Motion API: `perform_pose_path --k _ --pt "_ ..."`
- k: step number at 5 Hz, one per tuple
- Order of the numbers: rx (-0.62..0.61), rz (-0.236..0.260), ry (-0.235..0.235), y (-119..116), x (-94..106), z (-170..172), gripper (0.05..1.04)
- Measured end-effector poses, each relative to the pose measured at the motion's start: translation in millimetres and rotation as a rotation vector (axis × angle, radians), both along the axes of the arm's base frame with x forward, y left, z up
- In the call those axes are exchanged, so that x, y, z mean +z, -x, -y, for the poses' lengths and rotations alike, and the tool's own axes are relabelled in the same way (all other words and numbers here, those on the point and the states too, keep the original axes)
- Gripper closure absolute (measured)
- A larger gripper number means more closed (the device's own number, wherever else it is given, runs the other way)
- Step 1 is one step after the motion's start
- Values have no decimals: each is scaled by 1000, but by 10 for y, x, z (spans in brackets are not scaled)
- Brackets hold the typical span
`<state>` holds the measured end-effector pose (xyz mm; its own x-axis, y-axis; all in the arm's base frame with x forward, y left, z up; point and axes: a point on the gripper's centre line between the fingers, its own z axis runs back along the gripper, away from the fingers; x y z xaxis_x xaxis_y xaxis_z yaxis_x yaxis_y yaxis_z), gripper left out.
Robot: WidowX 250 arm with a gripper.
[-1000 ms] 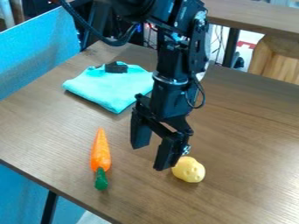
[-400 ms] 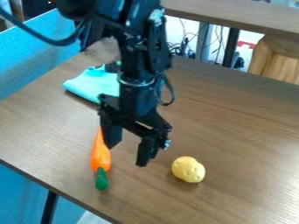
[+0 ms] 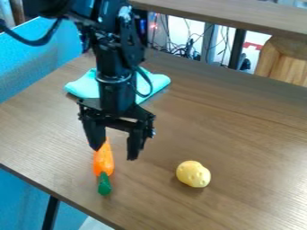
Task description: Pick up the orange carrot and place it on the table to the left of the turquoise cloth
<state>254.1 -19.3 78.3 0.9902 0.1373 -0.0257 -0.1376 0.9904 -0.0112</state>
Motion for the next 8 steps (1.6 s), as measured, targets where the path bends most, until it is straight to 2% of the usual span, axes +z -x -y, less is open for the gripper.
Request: perform_pose_path --k 1,2,3,5,6,7,8 --pt "52 -14 15 -20 10 -136 87" --pt "69 -42 19 -22 -60 -234 87" --pt "76 -48 20 -51 -79 -287 87" --pt "145 -73 12 -121 -237 -423 87" --pt "166 -52 18 -189 -323 -489 87" --pt "221 -31 1 -268 -413 -520 87" --pt "244 -39 10 -328 -506 -508 87"
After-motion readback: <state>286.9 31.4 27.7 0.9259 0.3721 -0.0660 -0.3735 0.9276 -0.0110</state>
